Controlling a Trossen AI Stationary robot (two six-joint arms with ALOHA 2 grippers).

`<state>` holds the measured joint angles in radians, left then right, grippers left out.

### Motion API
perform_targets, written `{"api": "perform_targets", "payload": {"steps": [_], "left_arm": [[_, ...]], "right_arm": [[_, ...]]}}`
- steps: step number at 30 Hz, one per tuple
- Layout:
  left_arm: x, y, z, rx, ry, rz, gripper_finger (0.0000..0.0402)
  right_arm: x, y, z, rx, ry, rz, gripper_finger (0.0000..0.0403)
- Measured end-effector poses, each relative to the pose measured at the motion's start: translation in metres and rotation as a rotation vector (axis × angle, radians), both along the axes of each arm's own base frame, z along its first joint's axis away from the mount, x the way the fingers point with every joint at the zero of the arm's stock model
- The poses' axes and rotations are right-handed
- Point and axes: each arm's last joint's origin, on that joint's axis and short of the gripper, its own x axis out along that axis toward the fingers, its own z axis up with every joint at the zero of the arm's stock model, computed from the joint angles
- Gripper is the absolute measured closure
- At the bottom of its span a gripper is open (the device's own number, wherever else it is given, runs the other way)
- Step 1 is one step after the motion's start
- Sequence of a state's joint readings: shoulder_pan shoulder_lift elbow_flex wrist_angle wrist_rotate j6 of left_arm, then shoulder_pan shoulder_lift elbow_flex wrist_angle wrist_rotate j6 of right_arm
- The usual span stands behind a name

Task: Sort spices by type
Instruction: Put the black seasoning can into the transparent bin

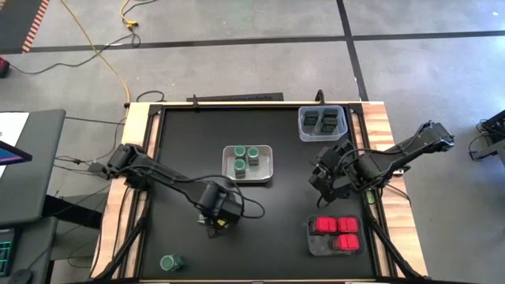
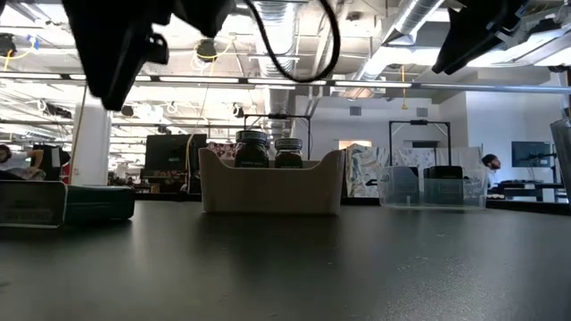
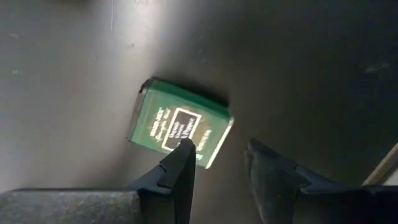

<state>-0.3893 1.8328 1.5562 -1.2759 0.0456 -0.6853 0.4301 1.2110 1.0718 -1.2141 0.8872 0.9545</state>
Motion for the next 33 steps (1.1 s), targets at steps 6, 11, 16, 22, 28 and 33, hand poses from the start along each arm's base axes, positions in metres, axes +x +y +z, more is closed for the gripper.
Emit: {"api": "perform_targets", "payload": {"steps": [6,11,16,22,28,33], "left_arm": [[0.007,-0.003,0.018,0.003,-0.086,0.036,0.027],[0.011,-0.005,0.022,-0.023,-0.127,0.144,0.027],[0.013,0.0,0.022,-0.019,-0.126,0.288,0.027],[0.018,0.007,0.022,-0.015,-0.146,0.379,0.0242],[0.022,0.011,0.023,0.02,-0.205,0.459,0.0159],[0.028,0.011,0.024,0.041,-0.29,0.546,0.0097]], "right_arm": [[0.0,0.0,0.0,-0.017,0.025,0.025,0.0108],[0.0,0.0,0.0,-0.02,0.03,0.03,0.0108],[0.0,0.0,0.0,-0.025,0.051,0.048,0.0108],[-0.001,0.0,-0.001,-0.013,0.073,0.059,0.0108],[-0.001,0.001,-0.001,-0.012,0.109,0.092,0.0108],[-0.003,0.0,-0.002,-0.022,0.135,0.093,0.0108]]}}
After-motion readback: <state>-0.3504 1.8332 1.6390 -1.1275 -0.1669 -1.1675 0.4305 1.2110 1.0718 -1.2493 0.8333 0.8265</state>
